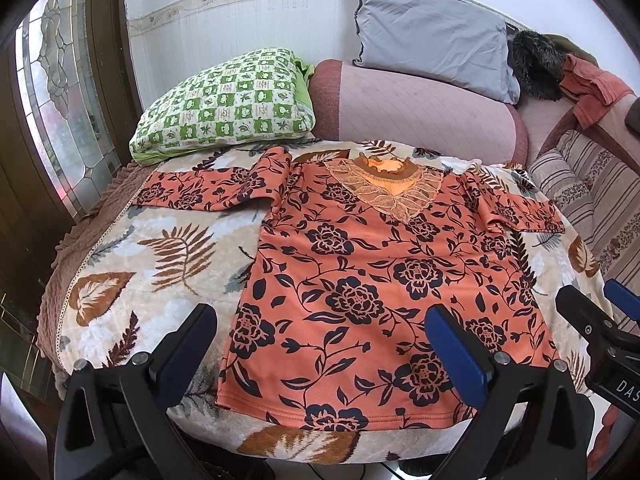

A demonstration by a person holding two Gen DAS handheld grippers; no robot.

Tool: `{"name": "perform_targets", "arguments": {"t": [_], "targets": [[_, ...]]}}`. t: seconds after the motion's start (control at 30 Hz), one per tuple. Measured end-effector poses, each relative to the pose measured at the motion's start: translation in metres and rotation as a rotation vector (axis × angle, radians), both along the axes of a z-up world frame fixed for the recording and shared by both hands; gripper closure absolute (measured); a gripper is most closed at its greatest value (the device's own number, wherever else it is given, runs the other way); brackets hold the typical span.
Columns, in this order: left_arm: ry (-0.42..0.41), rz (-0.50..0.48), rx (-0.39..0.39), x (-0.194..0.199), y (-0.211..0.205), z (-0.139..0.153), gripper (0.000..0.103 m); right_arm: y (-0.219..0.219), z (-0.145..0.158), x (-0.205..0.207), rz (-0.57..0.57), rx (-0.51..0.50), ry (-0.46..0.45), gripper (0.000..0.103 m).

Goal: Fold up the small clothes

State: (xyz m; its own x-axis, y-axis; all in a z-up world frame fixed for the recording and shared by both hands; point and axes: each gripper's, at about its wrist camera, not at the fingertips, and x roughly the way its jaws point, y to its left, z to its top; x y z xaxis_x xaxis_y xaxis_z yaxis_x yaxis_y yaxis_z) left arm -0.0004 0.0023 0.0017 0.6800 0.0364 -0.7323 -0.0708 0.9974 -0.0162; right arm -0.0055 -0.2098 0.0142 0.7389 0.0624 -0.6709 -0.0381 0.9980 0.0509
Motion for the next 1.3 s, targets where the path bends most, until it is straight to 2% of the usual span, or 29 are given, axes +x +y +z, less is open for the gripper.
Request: {"name": "perform_targets", "arguments": {"t": [1.3], "targets": [[0.004,0.000,0.001,-0.0013,-0.0013,0.0013,0.000,0.0030,0.0003,0.0020,0.007,-0.005,0.004,0.000]]}}
